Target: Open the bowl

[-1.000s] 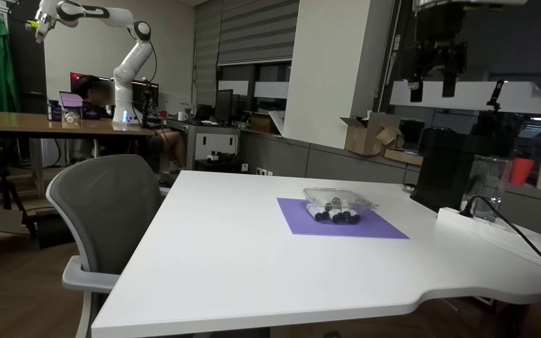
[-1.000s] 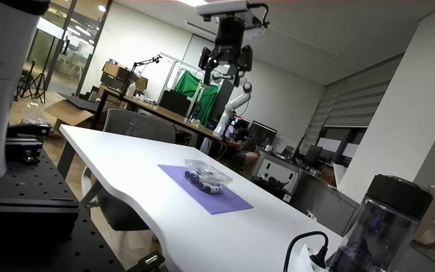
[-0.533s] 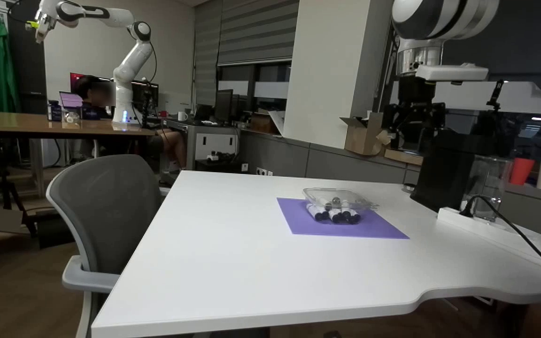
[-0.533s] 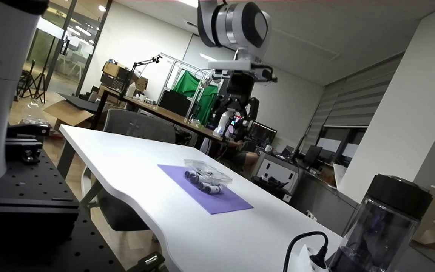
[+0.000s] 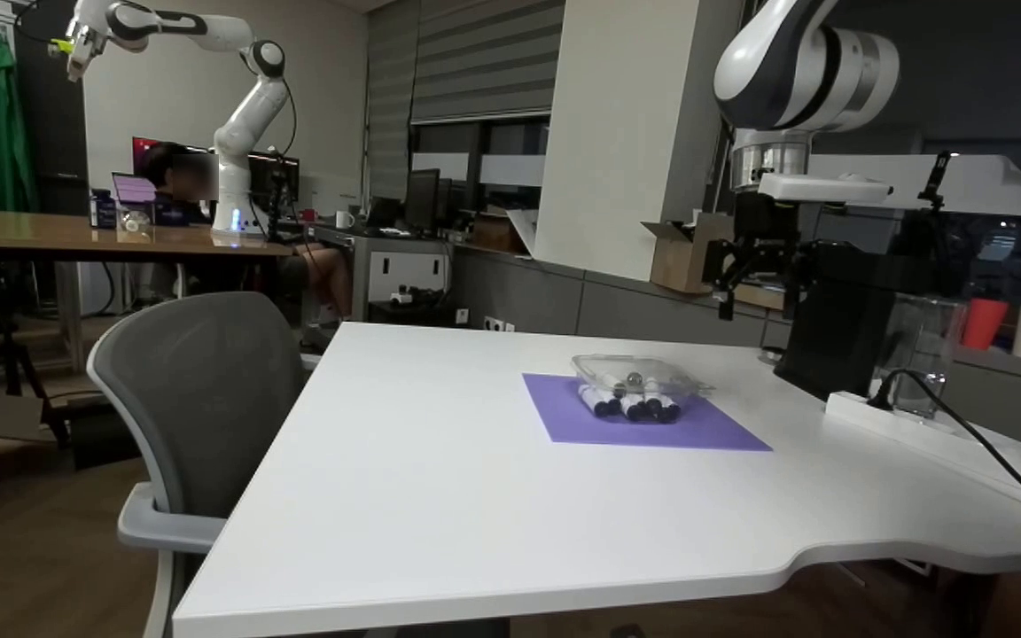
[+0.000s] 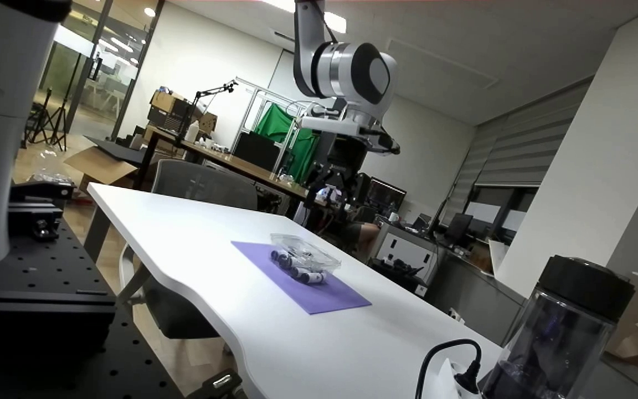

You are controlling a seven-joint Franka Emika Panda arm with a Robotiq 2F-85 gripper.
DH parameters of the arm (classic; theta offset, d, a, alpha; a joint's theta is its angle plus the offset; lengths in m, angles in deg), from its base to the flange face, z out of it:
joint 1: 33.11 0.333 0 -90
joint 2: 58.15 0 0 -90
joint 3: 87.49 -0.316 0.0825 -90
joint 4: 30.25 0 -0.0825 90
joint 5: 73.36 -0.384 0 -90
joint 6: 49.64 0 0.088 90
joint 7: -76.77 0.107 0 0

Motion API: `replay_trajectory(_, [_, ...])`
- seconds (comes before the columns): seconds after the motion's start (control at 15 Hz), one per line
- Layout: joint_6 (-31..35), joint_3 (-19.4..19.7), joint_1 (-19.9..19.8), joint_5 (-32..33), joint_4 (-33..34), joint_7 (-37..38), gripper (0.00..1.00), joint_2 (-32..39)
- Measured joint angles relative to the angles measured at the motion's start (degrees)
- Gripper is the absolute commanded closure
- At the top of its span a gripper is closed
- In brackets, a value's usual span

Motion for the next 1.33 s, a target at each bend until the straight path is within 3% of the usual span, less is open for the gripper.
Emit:
replay_trajectory(0.53, [2.8,0.2,0.0,-2.1,-0.4,-2.0,0.00,0.6])
replay_trajectory(0.93, [14.1,-0.2,-1.2,-13.5,-0.2,-12.1,0.00,6.9])
replay_trajectory(1.33, [16.6,-2.9,-5.0,-22.4,2.8,-20.1,0.00,12.7])
